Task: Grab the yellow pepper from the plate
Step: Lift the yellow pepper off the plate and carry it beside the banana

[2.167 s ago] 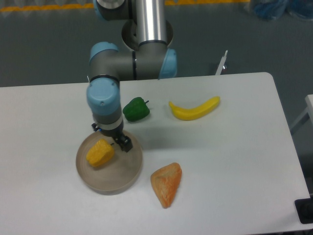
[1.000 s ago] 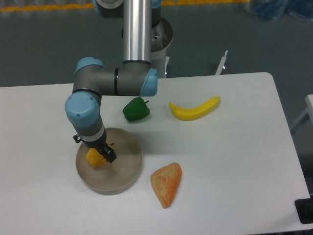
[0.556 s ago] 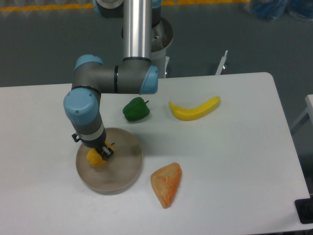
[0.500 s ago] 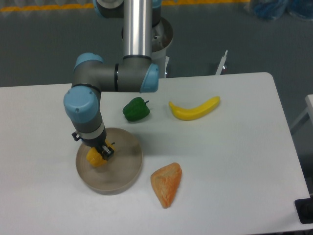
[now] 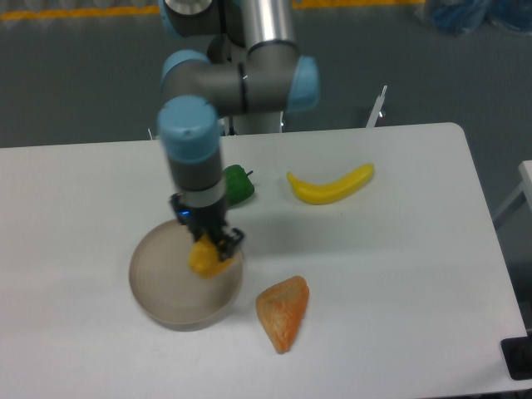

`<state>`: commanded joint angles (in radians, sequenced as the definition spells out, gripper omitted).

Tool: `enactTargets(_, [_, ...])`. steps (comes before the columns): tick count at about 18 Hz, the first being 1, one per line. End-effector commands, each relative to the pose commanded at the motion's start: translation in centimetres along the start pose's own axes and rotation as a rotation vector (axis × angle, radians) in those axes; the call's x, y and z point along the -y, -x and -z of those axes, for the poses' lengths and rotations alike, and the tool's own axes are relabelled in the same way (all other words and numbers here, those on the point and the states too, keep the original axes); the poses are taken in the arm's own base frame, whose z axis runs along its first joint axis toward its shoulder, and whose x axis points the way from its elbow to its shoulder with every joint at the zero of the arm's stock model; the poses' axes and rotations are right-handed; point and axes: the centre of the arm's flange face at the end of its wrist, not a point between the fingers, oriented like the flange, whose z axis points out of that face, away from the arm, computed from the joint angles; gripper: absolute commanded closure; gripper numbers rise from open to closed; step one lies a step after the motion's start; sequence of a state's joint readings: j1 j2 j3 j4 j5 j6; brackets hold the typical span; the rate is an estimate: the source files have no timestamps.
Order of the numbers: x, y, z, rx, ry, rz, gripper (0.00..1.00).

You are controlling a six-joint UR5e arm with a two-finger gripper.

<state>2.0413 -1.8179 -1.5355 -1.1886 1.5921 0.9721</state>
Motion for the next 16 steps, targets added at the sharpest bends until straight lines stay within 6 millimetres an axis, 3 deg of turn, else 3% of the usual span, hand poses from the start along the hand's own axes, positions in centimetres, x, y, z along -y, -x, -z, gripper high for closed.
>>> enactTargets(4, [-7.3,6.0,-0.5,-0.008,0.034,-0.056,0.73])
enactTargets(6, [-9.6,8.1,-1.0,-0.015,0.039,-0.110,0.73])
enactTargets(8, [-13.5,10.6,-1.8,-0.027,0.058,-0.180,0.74])
enactTargets(11, [-16.7,13.4,-2.6,-0.035,0.068,-0.218,0.74])
enactTargets(16, [-19.1,15.7,-5.4,-0.073,0.066,-0.196,0.74])
